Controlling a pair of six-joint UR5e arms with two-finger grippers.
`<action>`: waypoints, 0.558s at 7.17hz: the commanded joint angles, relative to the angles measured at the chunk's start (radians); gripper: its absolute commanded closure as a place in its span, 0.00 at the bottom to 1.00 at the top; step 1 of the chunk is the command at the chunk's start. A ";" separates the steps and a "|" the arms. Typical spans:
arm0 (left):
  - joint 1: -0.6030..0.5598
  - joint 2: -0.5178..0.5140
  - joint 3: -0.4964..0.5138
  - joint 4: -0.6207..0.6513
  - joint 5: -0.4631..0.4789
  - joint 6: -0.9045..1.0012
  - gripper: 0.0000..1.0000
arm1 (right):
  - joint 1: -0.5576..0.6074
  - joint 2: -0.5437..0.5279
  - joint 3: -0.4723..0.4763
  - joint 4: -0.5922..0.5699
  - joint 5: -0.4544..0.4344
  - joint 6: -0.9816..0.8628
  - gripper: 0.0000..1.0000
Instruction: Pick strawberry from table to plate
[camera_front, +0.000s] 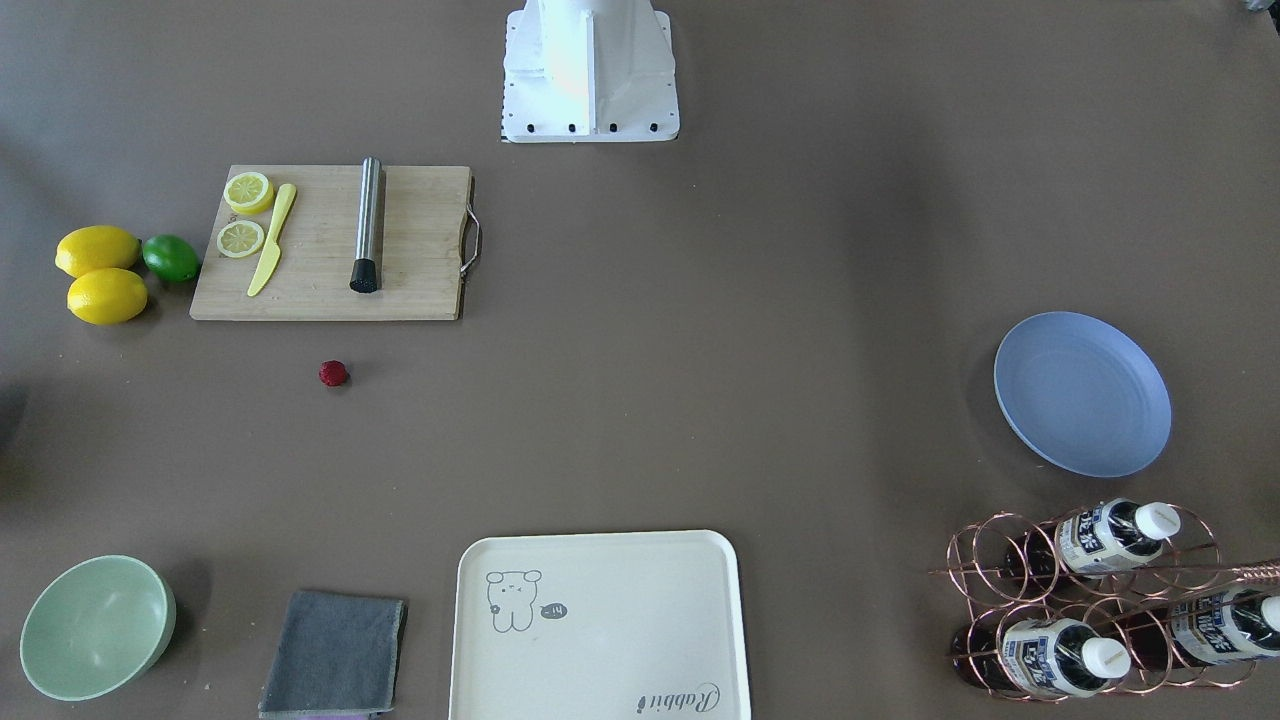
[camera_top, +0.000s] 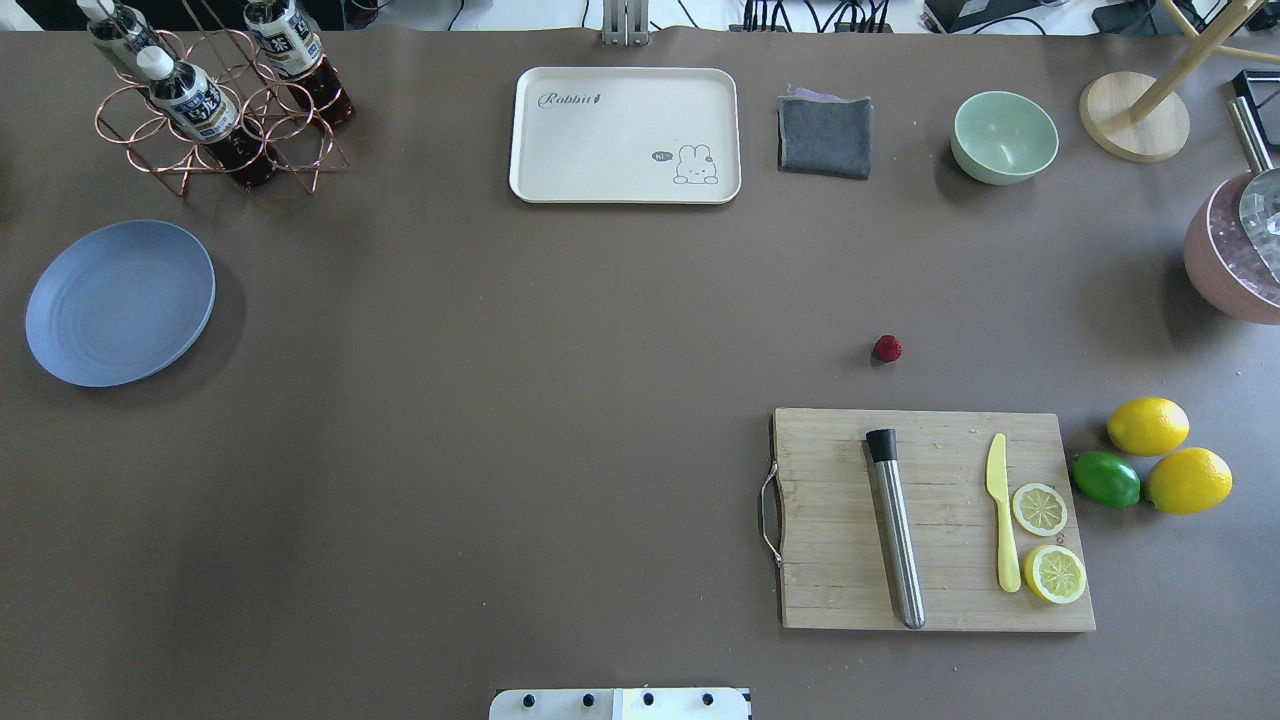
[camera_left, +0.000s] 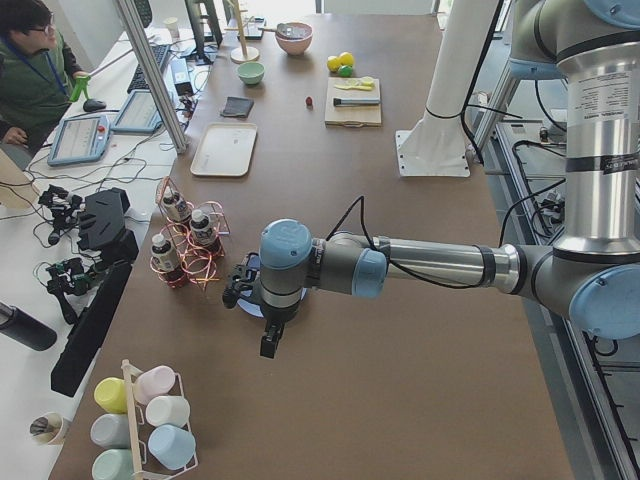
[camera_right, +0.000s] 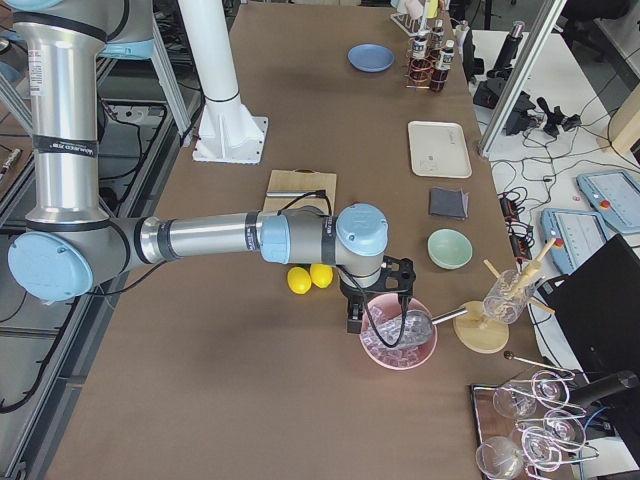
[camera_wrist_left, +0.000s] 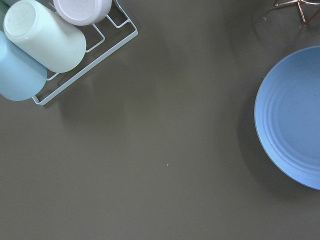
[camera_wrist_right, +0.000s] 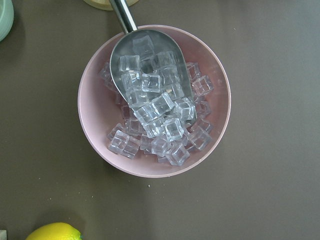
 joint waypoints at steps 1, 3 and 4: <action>0.001 -0.001 0.000 -0.002 0.000 0.003 0.02 | 0.000 -0.012 0.016 0.000 -0.002 0.000 0.00; -0.002 0.000 0.004 -0.002 -0.001 0.003 0.02 | 0.000 -0.015 0.017 0.000 0.002 0.000 0.00; 0.001 -0.001 0.009 -0.002 0.000 0.003 0.02 | 0.000 -0.013 0.017 0.000 0.002 0.000 0.00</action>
